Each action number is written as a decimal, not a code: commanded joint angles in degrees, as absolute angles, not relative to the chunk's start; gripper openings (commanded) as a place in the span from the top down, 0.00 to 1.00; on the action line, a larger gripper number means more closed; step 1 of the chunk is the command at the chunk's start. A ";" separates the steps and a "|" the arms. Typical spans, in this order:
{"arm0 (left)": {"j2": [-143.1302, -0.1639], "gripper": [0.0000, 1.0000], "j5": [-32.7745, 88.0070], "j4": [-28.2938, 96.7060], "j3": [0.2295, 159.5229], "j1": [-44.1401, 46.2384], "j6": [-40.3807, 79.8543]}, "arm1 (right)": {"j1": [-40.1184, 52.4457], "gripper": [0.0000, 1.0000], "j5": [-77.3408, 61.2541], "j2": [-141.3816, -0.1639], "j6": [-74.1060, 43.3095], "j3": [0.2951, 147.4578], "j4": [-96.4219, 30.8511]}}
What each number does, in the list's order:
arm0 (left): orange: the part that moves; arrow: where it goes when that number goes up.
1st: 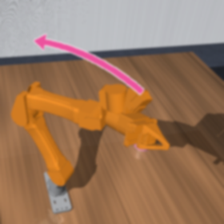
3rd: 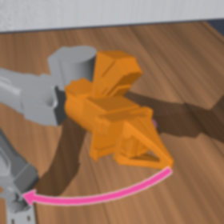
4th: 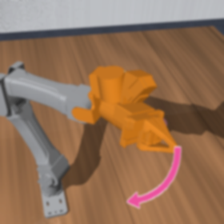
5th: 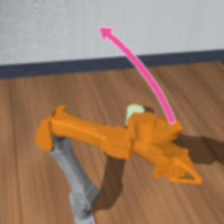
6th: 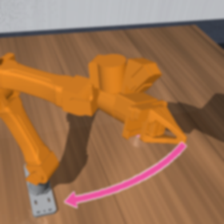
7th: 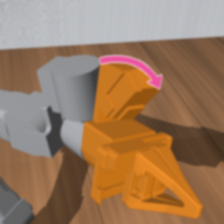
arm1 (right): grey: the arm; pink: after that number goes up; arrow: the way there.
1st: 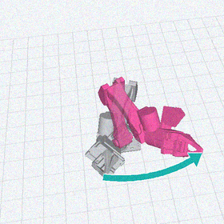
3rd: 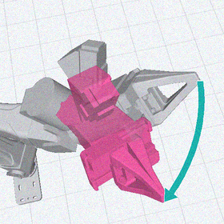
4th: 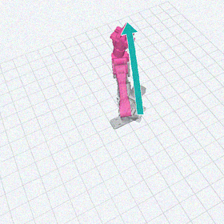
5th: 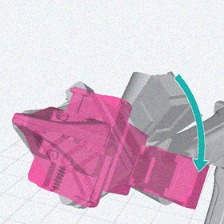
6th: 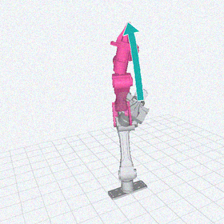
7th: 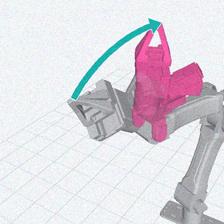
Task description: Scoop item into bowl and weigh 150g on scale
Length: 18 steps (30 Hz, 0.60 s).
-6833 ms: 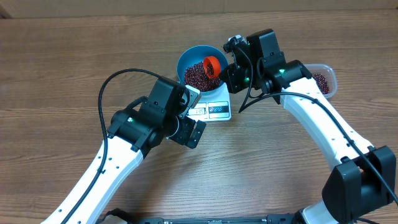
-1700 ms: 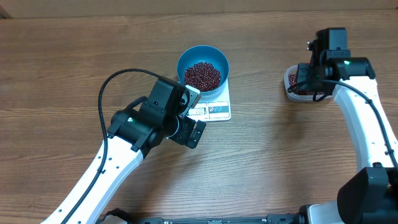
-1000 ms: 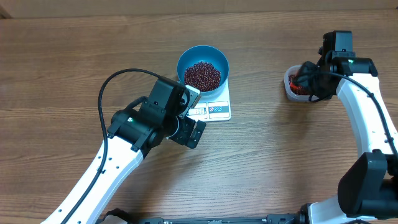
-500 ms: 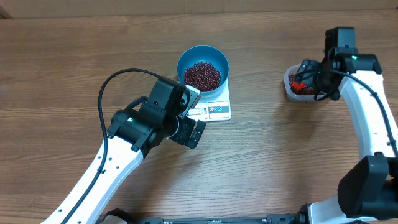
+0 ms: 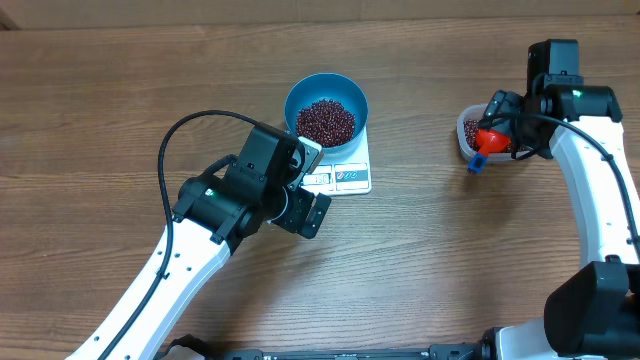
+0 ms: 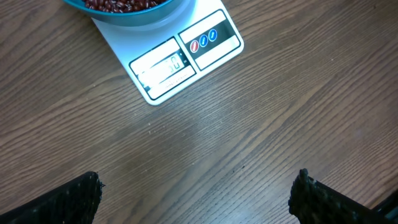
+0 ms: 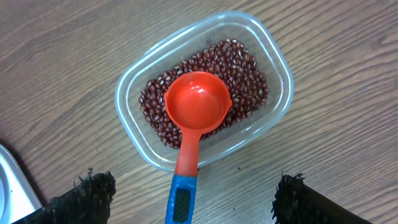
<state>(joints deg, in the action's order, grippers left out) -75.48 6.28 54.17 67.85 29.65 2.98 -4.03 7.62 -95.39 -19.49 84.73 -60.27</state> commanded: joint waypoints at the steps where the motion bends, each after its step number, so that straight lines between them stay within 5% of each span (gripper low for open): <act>1: -75.33 0.00 6.94 53.95 67.99 29.93 2.96 | -3.95 0.16 5.78 -93.30 -19.70 84.90 -60.77; 8: -75.33 0.00 6.94 53.98 67.99 29.93 2.96 | -1.50 0.17 -4.40 -85.43 -10.98 87.46 -64.99; 18: -75.33 0.00 6.94 53.98 67.99 29.93 2.96 | 14.94 0.17 -17.47 -79.02 11.29 87.26 -72.47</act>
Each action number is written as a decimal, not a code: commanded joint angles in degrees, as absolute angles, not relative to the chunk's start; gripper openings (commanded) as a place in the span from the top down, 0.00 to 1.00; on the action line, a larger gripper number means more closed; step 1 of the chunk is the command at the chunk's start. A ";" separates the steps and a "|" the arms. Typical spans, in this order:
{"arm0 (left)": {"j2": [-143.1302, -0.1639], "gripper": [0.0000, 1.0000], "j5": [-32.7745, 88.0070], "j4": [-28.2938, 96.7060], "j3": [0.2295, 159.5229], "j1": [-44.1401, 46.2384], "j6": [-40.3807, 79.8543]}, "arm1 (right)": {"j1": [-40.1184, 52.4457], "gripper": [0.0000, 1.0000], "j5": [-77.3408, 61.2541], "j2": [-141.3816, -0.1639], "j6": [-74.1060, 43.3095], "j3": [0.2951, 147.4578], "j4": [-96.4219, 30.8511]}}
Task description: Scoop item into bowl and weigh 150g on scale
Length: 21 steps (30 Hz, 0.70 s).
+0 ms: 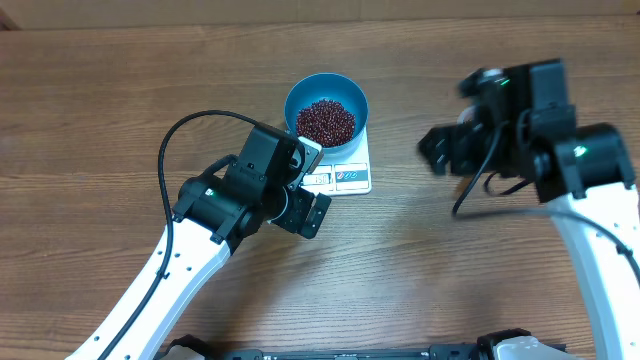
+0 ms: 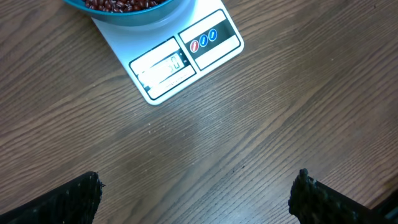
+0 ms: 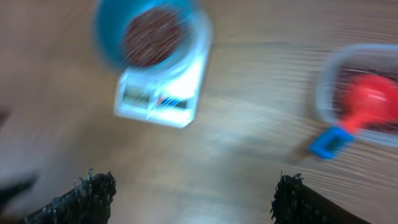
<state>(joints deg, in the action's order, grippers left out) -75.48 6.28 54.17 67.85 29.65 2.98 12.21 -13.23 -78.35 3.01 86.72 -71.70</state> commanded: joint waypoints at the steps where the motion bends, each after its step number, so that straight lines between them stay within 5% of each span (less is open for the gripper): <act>1: -75.33 0.00 6.94 53.95 67.99 29.93 2.96 | 16.05 0.17 -17.47 -79.05 11.25 87.11 -72.58; 4: -75.33 0.00 6.94 53.95 67.99 29.93 2.94 | 18.24 0.00 -17.45 -79.05 11.22 86.65 -72.34; 21: -75.33 0.00 6.94 53.95 67.99 29.93 2.94 | 18.37 0.00 -17.45 -79.09 10.98 86.63 -72.75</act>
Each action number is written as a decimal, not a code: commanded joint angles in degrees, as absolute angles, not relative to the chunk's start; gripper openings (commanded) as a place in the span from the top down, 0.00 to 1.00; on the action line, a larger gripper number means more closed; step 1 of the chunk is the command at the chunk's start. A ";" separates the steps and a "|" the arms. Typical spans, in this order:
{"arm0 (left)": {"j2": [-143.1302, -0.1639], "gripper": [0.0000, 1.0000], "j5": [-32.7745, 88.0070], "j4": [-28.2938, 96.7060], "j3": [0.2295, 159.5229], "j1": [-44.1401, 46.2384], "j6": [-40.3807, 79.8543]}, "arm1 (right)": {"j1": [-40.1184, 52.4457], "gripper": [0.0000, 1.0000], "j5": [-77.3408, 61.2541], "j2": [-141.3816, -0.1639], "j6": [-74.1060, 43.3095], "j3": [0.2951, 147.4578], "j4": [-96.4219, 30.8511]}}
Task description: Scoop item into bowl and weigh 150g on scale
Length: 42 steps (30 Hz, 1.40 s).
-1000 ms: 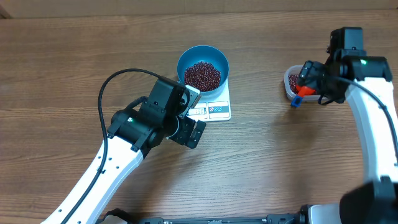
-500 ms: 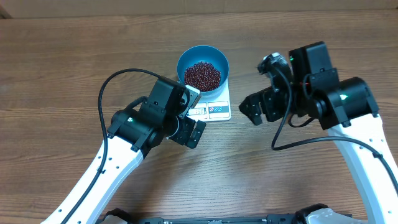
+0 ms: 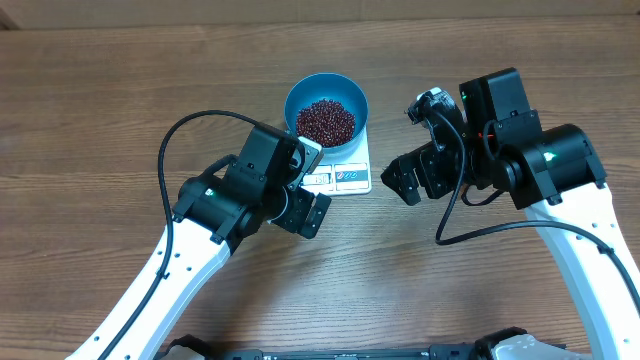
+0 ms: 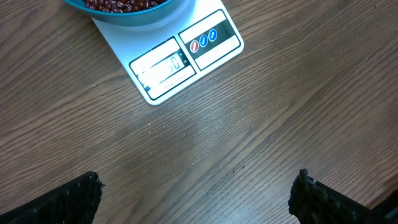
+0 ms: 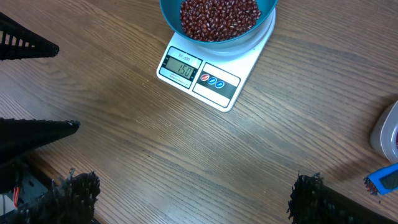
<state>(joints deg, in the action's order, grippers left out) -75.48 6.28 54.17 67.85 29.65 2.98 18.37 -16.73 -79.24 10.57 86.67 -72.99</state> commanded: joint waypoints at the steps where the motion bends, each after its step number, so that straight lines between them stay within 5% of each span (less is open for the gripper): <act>1: -75.33 0.00 6.94 53.95 67.99 29.93 2.96 | 18.37 0.00 -17.47 -79.09 10.98 86.63 -72.75; 27: -75.33 0.00 6.94 53.98 67.99 29.93 2.96 | 18.26 0.00 -12.29 -73.49 11.00 84.12 -69.14; 42: -75.33 0.00 6.94 53.98 67.99 29.93 2.96 | 18.26 0.00 -14.98 -38.85 10.74 44.18 -35.86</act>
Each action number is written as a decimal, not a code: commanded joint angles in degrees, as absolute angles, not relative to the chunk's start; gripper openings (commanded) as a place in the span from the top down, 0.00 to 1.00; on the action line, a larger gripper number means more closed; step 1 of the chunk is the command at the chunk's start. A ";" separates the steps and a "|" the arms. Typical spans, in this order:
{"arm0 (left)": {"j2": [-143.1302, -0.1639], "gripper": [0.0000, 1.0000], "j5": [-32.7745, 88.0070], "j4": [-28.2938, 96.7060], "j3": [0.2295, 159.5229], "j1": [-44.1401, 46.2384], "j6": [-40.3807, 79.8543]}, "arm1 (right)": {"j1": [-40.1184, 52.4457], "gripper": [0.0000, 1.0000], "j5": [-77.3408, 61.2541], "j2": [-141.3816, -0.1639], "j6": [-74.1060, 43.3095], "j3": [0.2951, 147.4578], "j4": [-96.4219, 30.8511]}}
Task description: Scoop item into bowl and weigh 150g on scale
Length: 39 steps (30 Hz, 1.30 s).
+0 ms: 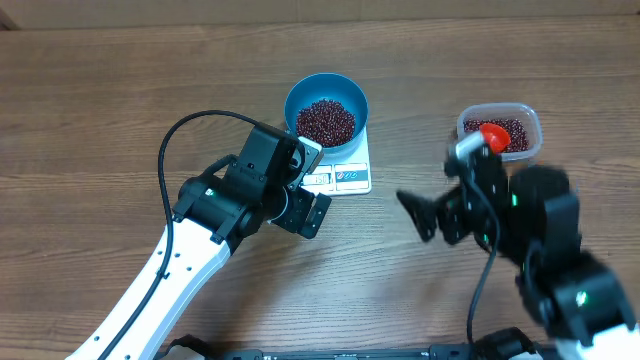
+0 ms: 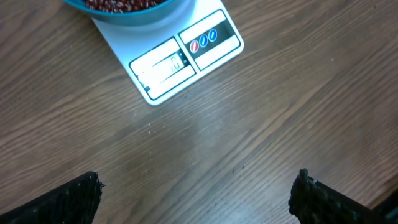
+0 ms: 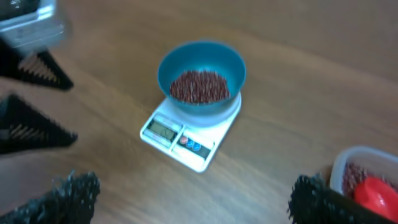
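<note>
A blue bowl full of red beans sits on the white scale at the table's middle back. The scale's display shows in the left wrist view, its digits too faint to read. The red scoop lies in a clear tub of beans at the right. My left gripper stands open just in front of the scale. My right gripper is open and empty, low over the table, in front of and to the right of the scale.
The left gripper's black fingers show at the left of the right wrist view. The clear tub's rim is at that view's lower right. Bare wood surrounds the scale.
My right arm has moved toward the front of the table, its gripper now farther from the scale and lower in the overhead view. The tub and scoop show again. The left arm is unchanged.
My right gripper was open over the tub with the scoop lying in it. It then moved left toward the scale, where the display read 150. Now it sits farther forward. The left arm stayed beside the scale throughout.
</note>
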<state>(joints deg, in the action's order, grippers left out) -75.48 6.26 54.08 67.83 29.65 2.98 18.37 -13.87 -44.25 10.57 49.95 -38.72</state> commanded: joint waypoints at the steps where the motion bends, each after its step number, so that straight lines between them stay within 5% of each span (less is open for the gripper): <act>1: -75.33 0.00 6.94 53.98 67.99 29.93 2.96 | 18.26 0.00 -15.22 -35.70 10.70 40.88 -33.26; 18: -75.33 0.00 6.94 53.98 67.99 29.93 2.94 | 18.26 0.00 -14.13 -4.97 9.30 3.60 4.86; 39: -75.33 0.00 6.94 53.98 67.99 29.93 2.94 | 18.22 0.00 -7.31 -0.16 -3.20 0.47 -4.21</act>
